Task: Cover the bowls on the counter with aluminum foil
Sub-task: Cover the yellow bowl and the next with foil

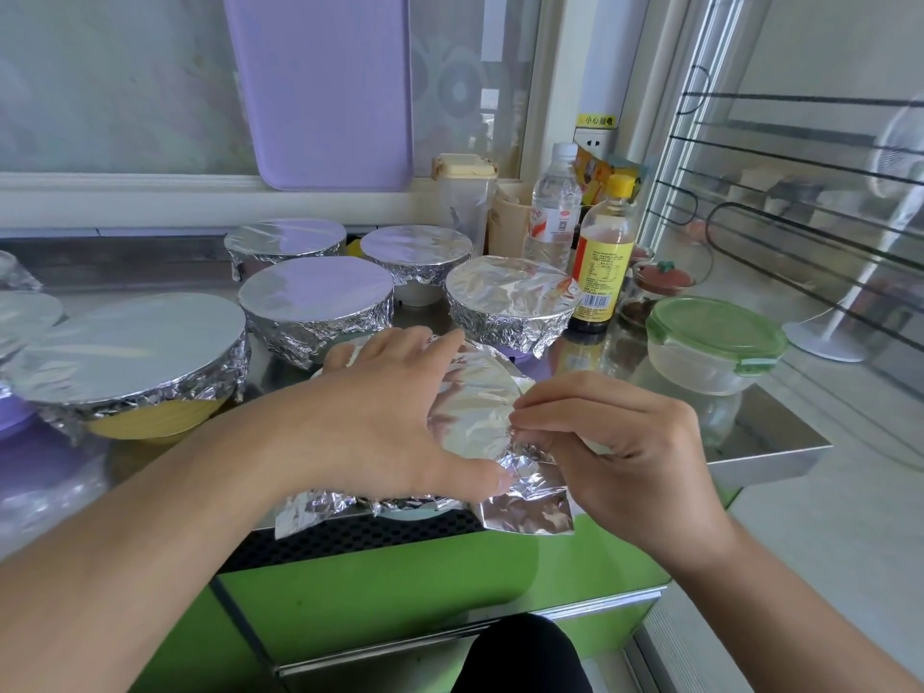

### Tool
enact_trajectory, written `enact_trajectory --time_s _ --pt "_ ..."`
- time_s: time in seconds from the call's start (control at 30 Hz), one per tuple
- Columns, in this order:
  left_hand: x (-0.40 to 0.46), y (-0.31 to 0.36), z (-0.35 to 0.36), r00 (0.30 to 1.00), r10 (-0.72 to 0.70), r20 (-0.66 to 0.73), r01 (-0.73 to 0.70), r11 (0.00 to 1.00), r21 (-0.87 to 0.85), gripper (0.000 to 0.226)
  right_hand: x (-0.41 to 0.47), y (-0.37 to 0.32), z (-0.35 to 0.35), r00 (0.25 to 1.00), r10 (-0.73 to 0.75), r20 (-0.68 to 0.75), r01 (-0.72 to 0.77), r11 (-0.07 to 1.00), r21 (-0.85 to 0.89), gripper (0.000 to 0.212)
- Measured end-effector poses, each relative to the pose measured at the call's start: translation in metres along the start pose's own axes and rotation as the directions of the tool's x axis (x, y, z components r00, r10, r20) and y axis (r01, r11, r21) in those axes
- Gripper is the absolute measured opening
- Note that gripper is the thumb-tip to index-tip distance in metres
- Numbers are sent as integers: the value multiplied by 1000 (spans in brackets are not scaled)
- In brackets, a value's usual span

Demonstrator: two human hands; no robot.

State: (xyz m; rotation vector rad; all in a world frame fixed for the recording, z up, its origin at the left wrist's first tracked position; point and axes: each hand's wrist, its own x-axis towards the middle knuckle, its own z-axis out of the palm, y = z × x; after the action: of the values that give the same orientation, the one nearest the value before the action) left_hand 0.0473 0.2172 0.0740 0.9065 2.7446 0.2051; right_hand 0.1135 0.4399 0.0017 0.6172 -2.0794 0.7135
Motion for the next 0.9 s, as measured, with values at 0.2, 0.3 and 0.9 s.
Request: enact_trajectory --time_s 0.2,0.3,0.9 --pt "0 3 0 1000 -4 19 4 1000 15 134 2 -4 1 999 33 1 -33 999 -23 17" --pt "0 3 0 1000 -7 18 6 1000 27 133 -1 -9 -2 987 156 29 -158 984 78 15" --pt "2 3 2 1000 7 6 -7 999 34 123 -30 -36 8 420 731 538 -753 -51 656 43"
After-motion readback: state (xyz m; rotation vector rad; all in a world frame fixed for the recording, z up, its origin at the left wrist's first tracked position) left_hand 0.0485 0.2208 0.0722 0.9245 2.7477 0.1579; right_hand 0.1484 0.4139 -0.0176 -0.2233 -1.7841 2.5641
